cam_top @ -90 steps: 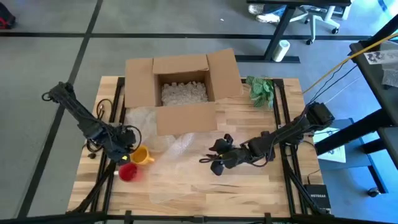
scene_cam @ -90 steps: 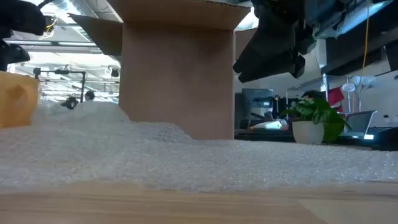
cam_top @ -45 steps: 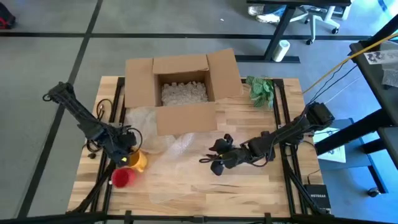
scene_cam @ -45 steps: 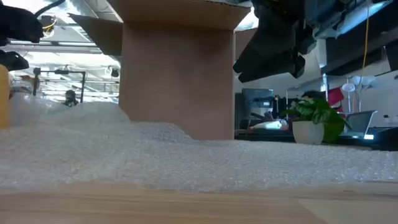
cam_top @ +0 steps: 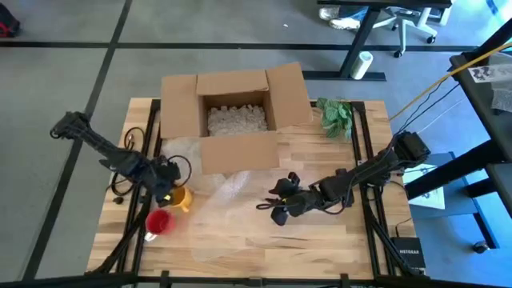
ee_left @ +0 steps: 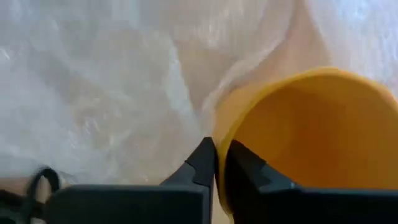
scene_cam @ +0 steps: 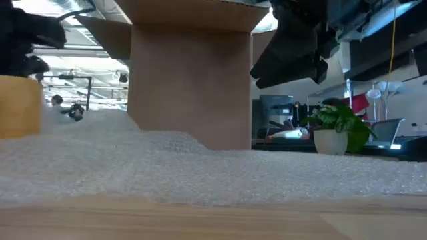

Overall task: Wrap mug
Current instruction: Wrap the yellow mug with the right transparent bubble wrap

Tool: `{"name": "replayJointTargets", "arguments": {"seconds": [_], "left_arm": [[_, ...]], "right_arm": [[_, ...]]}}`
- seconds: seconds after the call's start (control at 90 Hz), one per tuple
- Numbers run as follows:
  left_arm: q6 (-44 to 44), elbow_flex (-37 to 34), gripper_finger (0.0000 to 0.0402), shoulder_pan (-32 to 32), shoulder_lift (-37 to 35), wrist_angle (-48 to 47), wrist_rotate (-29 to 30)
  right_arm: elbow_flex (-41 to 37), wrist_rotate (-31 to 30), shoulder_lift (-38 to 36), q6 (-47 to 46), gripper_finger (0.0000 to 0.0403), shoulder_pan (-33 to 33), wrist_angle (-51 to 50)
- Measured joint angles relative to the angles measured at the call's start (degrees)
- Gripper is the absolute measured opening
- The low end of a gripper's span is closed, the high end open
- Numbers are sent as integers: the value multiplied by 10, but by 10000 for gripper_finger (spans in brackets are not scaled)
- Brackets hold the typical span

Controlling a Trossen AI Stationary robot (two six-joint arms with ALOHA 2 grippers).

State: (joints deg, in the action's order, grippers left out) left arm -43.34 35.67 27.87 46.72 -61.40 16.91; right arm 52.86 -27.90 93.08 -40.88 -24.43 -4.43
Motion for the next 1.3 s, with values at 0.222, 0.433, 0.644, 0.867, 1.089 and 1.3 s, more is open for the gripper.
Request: {"name": "replayJointTargets", "arguments": {"seconds": [0.222,0.433,0.644,0.867,1.089,1.3], "left_arm": [[84,50,0,-77,15,3,-53],[142,102,0,-125,104,5,-150],[152,165,0,-105,206,-10,-172],[96,218,0,-41,240,-4,-137],[62,264,0,-24,299,23,-114],[93,324,0,-37,384,39,-111]], "right_arm": [[0,0,0,7,135,0,0],[0,0,0,8,135,0,-1],[0,0,0,8,135,0,-8],[0,10,0,8,135,0,-23],[0,19,0,6,135,0,-62],[0,19,0,-13,135,-3,-110]]}}
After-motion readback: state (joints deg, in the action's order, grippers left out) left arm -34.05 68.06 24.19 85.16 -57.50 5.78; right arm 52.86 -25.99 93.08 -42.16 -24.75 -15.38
